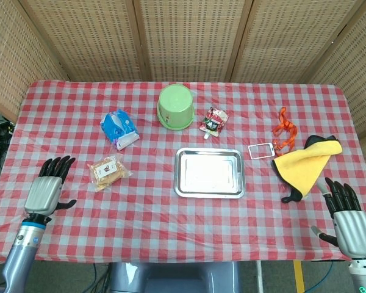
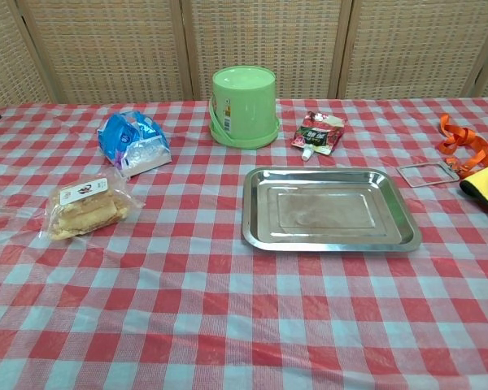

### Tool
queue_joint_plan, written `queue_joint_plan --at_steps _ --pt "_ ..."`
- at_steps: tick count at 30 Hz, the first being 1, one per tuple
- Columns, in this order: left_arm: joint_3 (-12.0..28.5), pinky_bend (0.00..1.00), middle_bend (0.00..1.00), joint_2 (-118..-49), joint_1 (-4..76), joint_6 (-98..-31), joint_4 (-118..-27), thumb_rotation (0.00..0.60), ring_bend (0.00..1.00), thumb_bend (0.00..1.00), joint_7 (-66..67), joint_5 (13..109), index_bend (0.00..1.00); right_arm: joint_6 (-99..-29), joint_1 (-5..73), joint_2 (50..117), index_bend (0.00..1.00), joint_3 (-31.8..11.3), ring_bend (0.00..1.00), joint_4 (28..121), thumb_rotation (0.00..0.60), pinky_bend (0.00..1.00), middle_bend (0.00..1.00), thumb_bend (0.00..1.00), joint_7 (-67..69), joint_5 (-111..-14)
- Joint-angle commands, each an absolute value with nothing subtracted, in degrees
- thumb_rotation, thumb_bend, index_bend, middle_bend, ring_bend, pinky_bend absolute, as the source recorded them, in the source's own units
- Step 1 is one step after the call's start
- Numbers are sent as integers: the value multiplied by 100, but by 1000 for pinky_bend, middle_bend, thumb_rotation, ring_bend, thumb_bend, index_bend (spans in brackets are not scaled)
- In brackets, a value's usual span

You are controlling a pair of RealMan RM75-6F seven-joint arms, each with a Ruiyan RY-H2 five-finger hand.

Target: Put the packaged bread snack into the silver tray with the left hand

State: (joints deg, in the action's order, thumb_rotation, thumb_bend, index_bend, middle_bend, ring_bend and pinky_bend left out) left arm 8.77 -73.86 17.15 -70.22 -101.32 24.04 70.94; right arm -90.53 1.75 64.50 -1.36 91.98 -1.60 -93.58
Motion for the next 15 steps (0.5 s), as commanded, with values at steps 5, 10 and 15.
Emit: queue_joint_plan --at_steps 5,10,15 --pt "1555 0 0 -7786 2721 -6251 -10257 600 0 38 3652 5303 15 -8985 195 6402 34 -153 0 9212 600 0 0 89 -51 -9279" --pt "1794 0 0 -8019 3267 -6070 -10179 600 0 35 4199 4046 13 -9013 198 6374 34 -127 0 9241 600 0 0 89 4 -9365" --pt "1877 0 0 -8210 3759 -6075 -10028 600 0 35 4663 3119 1 -9005 202 6363 34 -106 0 9245 600 0 0 89 53 -9396"
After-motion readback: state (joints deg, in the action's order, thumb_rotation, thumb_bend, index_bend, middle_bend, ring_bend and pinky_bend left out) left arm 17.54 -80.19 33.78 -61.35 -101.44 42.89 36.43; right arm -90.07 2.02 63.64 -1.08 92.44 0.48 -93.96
